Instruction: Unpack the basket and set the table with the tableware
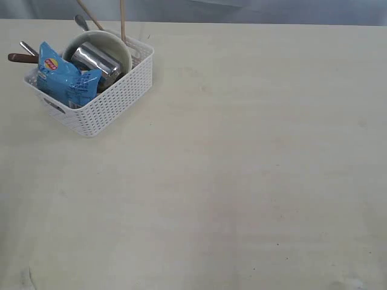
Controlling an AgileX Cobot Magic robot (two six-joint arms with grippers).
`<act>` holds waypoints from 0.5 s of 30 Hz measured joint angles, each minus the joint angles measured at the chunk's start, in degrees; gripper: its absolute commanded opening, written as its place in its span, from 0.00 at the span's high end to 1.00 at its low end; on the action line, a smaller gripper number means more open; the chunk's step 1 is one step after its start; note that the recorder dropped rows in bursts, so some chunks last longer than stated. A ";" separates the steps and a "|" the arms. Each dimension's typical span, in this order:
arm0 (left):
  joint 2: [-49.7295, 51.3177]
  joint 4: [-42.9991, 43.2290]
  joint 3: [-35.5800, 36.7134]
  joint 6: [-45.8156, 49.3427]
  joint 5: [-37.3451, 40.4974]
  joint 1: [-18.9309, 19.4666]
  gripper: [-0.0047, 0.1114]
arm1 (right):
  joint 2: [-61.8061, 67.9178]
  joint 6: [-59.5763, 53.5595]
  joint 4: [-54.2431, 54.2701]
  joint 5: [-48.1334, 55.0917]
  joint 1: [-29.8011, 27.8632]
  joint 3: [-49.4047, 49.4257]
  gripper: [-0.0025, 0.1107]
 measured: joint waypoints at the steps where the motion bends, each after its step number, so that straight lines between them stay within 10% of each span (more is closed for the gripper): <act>1: 0.00 0.00 0.00 0.00 0.00 0.00 0.96 | 1.82 0.00 -0.35 0.43 0.00 -1.93 0.98; 15: 0.00 0.00 0.00 0.00 0.00 0.00 0.96 | 64.46 22.82 -47.31 45.34 10.22 -42.14 0.98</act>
